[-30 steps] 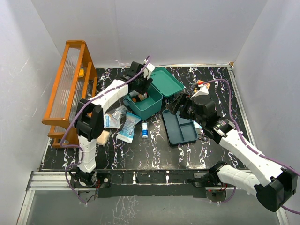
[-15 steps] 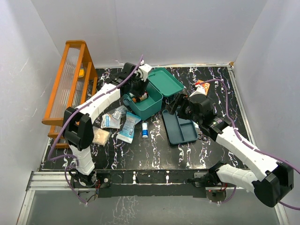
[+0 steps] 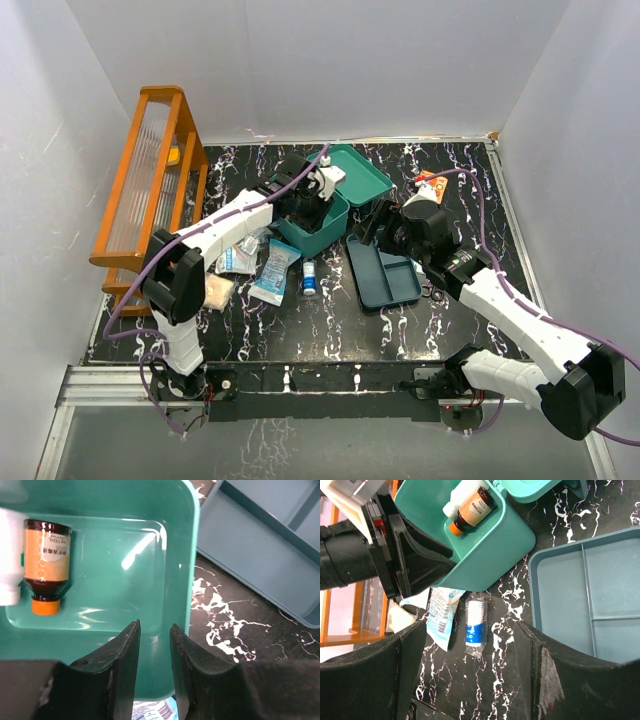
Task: Organize the medicine kit
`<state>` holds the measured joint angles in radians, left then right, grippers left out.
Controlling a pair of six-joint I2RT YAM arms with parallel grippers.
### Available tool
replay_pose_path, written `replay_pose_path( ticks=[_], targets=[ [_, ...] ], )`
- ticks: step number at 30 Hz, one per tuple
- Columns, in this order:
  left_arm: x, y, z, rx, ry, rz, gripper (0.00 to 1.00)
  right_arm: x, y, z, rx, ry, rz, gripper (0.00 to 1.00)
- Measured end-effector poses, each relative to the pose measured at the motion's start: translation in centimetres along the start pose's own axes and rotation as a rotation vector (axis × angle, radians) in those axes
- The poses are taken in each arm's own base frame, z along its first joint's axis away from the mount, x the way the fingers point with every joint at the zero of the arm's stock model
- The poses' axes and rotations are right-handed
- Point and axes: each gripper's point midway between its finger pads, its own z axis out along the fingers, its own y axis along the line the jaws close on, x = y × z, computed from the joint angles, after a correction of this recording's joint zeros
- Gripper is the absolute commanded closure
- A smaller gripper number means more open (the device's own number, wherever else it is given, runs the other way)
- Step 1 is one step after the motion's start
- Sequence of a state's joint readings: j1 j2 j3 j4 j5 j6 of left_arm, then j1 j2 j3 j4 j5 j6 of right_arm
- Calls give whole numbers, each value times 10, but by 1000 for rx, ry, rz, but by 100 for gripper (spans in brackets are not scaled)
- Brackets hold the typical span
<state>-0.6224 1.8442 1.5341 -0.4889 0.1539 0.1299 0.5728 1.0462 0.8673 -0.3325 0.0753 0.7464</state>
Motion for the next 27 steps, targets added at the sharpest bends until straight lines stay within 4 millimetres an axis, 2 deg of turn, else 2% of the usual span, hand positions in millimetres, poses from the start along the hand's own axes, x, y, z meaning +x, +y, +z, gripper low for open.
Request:
replay_pose_path(
  ticks=[8, 14, 19, 27],
  targets=[
    [0, -35, 5, 69, 1, 24, 70, 0, -1, 0, 6, -1, 11, 32],
    [-5, -47, 6, 94, -16, 14, 69, -5, -2, -4, 17, -26, 17, 32],
    [-9, -48, 7, 84, -30, -3, 68, -9, -2, -7, 20, -46, 20, 32],
    [-19, -36, 12, 4, -70, -37, 73, -11, -5, -7, 32, -53, 20, 32]
  ],
)
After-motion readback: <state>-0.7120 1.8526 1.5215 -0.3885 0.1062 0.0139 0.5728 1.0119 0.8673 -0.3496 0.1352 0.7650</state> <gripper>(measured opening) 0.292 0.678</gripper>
